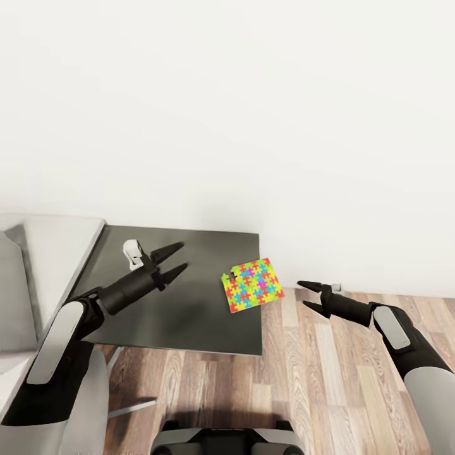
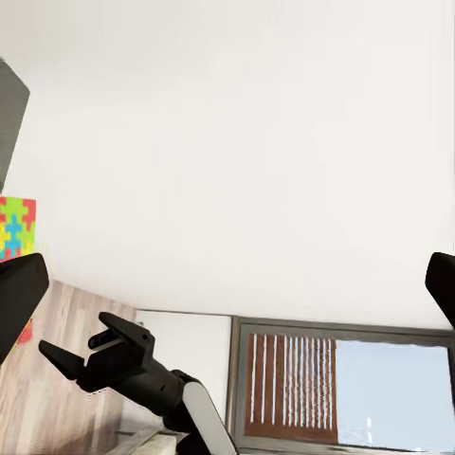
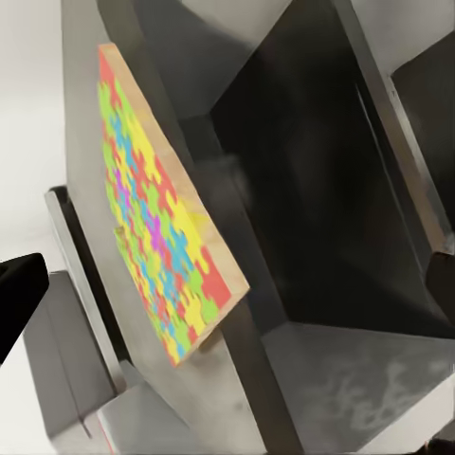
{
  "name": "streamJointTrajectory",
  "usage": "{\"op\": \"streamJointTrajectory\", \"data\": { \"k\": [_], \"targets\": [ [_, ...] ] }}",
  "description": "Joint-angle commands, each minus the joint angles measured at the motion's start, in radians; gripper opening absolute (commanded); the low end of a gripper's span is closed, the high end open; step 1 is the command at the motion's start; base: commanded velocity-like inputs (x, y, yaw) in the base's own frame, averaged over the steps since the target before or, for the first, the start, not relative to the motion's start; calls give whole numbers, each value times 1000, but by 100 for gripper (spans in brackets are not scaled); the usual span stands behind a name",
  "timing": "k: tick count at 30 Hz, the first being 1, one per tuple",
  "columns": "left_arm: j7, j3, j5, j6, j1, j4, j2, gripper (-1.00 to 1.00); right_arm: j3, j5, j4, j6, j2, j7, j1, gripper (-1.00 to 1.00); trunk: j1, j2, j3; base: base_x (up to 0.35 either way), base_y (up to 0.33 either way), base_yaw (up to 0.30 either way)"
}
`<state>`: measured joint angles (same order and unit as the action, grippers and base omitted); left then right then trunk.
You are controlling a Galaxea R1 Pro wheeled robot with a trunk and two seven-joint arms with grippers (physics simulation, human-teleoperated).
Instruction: Put all the toys in the child's room - the three board games (two on the bed and one on the table), the two jigsaw puzzles on the table, and the tennis ball on the table - inside the toy box on the table in the child's room.
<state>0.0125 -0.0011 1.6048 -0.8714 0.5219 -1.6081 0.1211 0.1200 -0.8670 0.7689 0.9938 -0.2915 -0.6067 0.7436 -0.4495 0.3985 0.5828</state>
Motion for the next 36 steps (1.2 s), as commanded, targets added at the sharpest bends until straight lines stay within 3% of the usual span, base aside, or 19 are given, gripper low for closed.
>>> {"op": "streamJointTrajectory", "data": {
  "k": [1,36],
  "targets": [
    [1,0,0,-3,1,0,0,100,3,5,0,5,0,-5,0,100,-1,2,1,0,0,231],
    [1,0,0,-4,1,0,1,100,4,3,1,3,-2,-2,-1,100,-1,2,-2,0,0,60]
  ]
}}
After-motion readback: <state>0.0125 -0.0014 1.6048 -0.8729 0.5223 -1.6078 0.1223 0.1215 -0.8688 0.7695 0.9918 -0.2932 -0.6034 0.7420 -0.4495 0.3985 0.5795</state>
